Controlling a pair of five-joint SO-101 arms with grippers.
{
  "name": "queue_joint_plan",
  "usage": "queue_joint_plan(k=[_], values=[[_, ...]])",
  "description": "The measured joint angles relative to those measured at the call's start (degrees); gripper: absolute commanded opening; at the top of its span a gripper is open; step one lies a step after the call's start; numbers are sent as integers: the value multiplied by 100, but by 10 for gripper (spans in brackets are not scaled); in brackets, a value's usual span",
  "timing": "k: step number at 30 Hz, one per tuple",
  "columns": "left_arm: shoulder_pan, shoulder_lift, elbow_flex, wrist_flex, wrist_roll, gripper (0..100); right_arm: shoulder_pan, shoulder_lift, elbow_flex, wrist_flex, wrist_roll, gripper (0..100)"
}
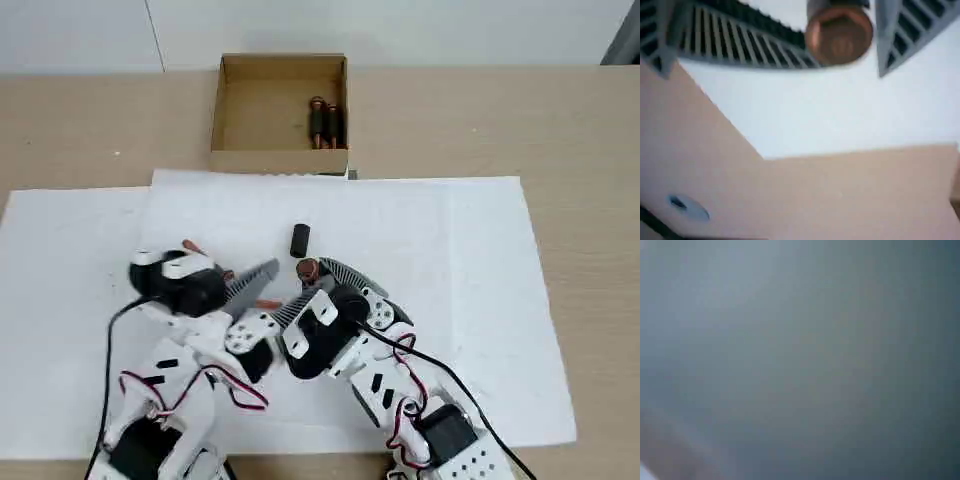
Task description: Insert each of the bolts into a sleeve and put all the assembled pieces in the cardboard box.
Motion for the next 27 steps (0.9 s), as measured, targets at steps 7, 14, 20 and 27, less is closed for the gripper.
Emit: queue_joint_plan(k=[7, 14, 20, 27], values=[[-782, 0, -44, 18, -360, 14, 9, 9, 0, 0, 18, 2], [-1116, 0, 334, 501, -1037, 6, 237, 9, 0, 536, -299, 2], [-1679, 0, 1090, 607, -1644, 6, 914, 18, -220, 1679, -1503, 2], [-2259, 0, 1424, 607, -1996, 6, 1090, 18, -1143, 3226, -2295, 2]])
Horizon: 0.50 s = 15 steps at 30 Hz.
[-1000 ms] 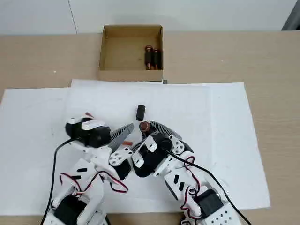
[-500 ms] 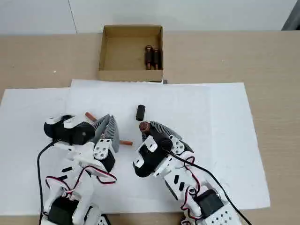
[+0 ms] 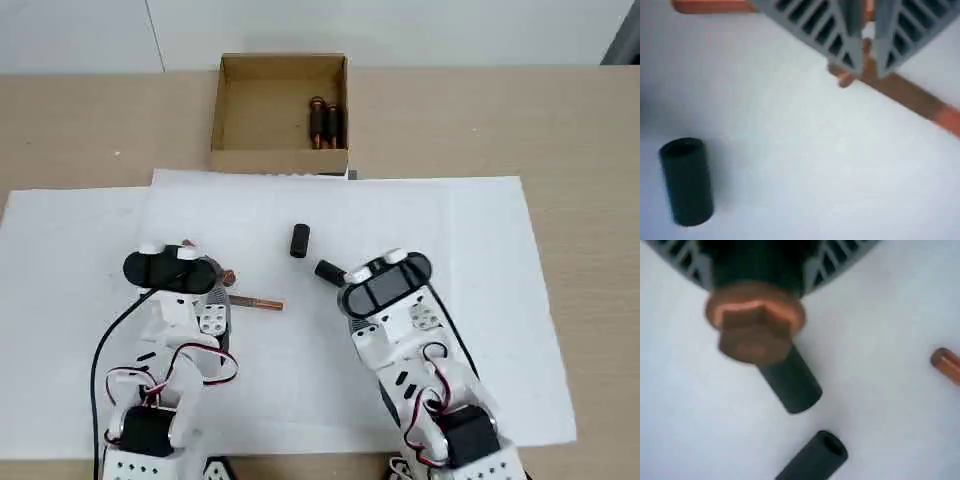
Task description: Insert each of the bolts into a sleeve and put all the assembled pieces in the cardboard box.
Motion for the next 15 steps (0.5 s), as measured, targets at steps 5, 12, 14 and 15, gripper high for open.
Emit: queue_joint_plan(k=[5, 12, 14, 15], values=[[-97, 0, 158, 0, -167, 6, 0, 211, -404, 360, -70, 2], [-114, 0, 149, 0, -149, 6, 18, 2004, -1732, 440, -545, 2], [-114, 0, 149, 0, -158, 6, 18, 2813, -2338, 440, -651, 2], [-114, 0, 149, 0, -167, 6, 18, 3235, -2655, 440, -695, 2]])
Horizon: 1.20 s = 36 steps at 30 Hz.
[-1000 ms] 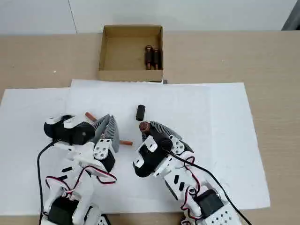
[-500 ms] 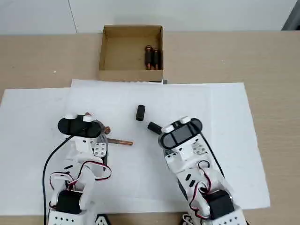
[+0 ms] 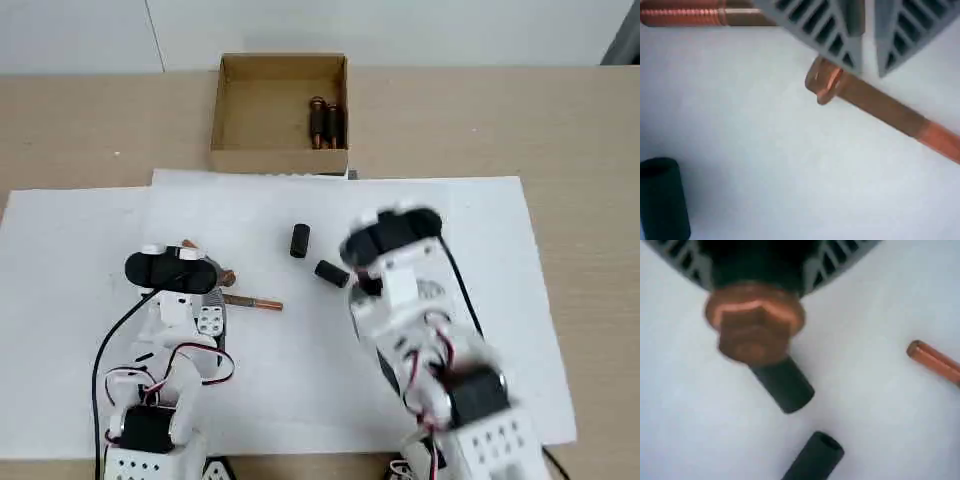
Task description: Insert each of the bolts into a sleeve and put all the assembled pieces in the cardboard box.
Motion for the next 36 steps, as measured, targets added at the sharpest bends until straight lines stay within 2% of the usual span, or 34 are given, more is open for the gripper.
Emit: queue_joint_plan(k=[12, 25, 29, 36], values=[[0, 0, 0, 0, 0, 6, 176, 4993, -4281, 0, -44, 3], [0, 0, 0, 0, 0, 6, 563, 9213, -9081, 0, 1213, 3], [0, 0, 0, 0, 0, 6, 545, 10163, -10207, -53, 1521, 3], [0, 0, 0, 0, 0, 6, 536, 11516, -11587, -853, 2163, 3]])
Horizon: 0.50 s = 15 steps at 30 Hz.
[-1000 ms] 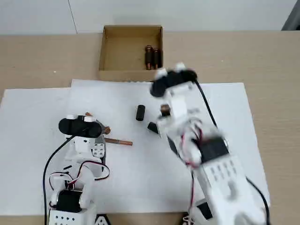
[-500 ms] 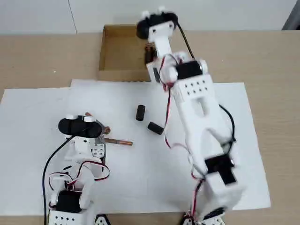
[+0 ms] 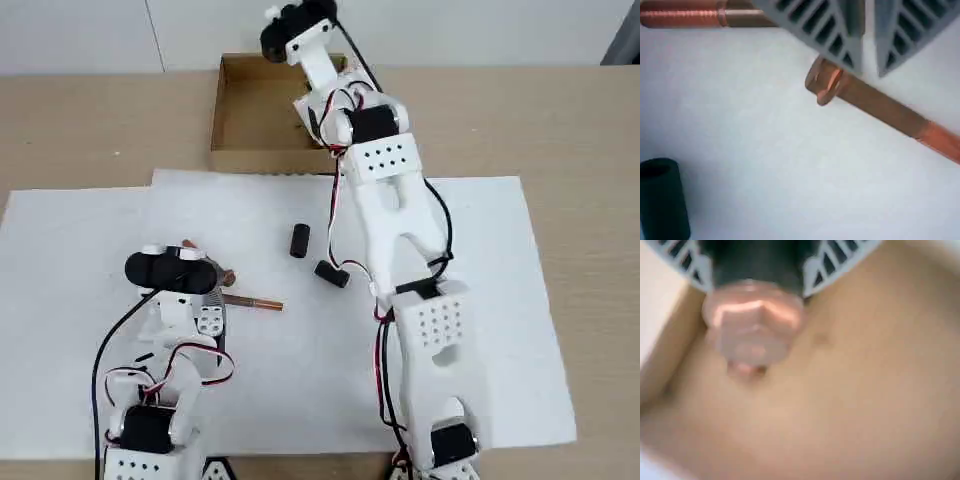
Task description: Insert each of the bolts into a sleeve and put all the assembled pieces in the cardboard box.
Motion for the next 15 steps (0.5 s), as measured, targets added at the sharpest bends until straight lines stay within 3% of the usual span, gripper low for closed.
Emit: queue_joint_plan(k=[5, 10, 15], values=[[0, 0, 0, 0, 0, 6, -158, 695, -598, -141, 299, 15], [0, 0, 0, 0, 0, 6, -325, 1108, -879, -141, 325, 153], [0, 0, 0, 0, 0, 6, -360, 1213, -985, -35, 343, 148]])
